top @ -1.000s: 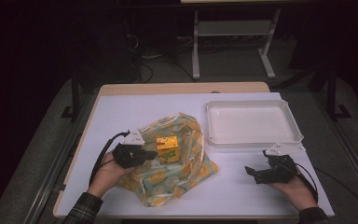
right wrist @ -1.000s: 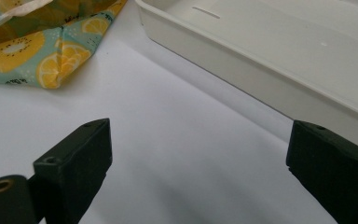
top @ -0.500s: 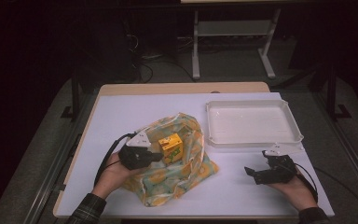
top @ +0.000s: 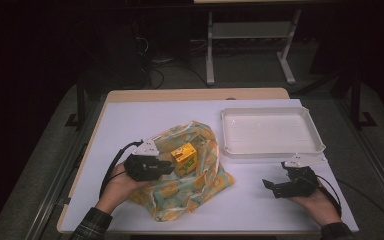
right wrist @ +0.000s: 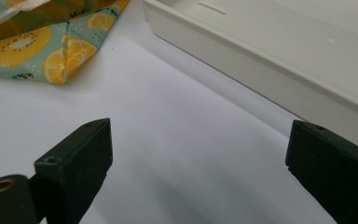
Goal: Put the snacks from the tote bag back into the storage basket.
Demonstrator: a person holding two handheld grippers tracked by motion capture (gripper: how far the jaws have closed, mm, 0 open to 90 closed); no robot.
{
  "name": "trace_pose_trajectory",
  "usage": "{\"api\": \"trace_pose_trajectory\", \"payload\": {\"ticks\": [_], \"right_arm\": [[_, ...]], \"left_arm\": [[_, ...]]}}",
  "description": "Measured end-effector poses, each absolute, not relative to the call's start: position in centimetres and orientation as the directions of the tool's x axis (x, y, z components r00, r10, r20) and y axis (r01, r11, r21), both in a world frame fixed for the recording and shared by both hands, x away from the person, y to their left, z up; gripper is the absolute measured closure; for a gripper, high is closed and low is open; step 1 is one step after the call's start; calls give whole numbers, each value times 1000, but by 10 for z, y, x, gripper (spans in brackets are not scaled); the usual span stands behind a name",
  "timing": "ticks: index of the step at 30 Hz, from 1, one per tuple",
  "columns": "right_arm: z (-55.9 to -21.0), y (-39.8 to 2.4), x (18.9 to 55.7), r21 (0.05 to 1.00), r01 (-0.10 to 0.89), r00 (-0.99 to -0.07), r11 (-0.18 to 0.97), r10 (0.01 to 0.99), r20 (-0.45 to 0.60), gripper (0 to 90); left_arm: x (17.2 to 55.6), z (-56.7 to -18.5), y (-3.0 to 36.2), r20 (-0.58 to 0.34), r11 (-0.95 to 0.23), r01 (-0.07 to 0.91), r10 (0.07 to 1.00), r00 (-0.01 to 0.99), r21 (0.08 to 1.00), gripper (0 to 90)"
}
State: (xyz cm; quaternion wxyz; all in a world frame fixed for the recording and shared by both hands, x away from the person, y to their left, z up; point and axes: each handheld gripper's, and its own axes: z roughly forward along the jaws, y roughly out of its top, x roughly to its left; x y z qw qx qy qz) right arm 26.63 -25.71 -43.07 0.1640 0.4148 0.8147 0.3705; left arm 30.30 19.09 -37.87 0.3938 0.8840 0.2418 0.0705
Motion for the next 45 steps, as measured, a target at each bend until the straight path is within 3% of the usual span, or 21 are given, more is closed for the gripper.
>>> {"api": "trace_pose_trajectory", "payload": {"ticks": [3,7,9,17,24,45], "right_arm": [[-430,-257,266,742,552,-601,379,799,39,69],[-430,-257,266,740,554,-601,382,798,38,69],[-431,-257,267,740,552,-603,384,797,36,69],[-431,-257,266,740,551,-605,386,796,35,69],[-431,-256,266,741,551,-604,385,796,35,69],[-431,-256,266,747,542,-608,386,793,32,68]], "left_arm": [[303,-372,194,-80,-563,385,490,868,731,562],[305,-367,194,-71,-567,385,497,865,729,493],[306,-362,192,-55,-581,382,500,864,719,395],[315,-355,181,-33,-607,386,509,860,695,277],[324,-352,167,-11,-623,379,511,860,684,221],[342,-367,131,4,-678,393,505,863,622,222]]}}
